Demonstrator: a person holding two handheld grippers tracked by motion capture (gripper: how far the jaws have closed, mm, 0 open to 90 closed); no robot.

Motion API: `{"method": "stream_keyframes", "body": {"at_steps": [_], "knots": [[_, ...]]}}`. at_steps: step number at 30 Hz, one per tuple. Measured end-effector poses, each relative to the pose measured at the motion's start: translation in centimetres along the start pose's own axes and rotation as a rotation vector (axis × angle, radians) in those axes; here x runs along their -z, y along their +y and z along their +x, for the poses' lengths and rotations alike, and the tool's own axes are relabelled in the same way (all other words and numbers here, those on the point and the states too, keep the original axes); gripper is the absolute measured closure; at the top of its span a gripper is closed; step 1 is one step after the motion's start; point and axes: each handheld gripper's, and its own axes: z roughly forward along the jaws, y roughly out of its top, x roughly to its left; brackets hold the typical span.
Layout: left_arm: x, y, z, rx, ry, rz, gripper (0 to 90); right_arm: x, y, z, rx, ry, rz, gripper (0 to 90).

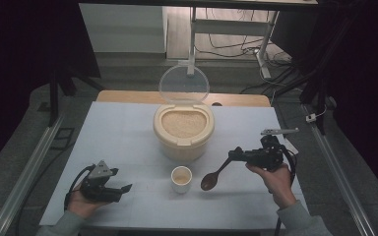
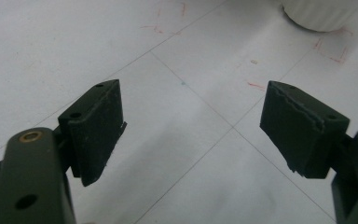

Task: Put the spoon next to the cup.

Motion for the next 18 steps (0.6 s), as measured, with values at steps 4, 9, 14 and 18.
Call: {"method": "stream_keyframes", "body": {"at_steps": [4,9,14,18], "knots": [[-0.1,0.0,0.0,0.002,-0.001,0.002,21.0,-0.7,0.0,0.0,0.007,0.024,0.058,82.7],[0.0,0.0,0.0,0.001,-0.001,0.003,21.0,-2.1,0.0,0.0,0.017,0.040,0.136,82.6],[-0.1,0.0,0.0,-0.002,-0.001,0.005,21.0,-3.2,-0.1,0.0,0.019,0.056,0.187,82.6],[-0.1,0.0,0.0,-0.003,-0.002,0.009,21.0,-3.9,-0.2,-0.1,0.021,0.061,0.217,82.5]]}}
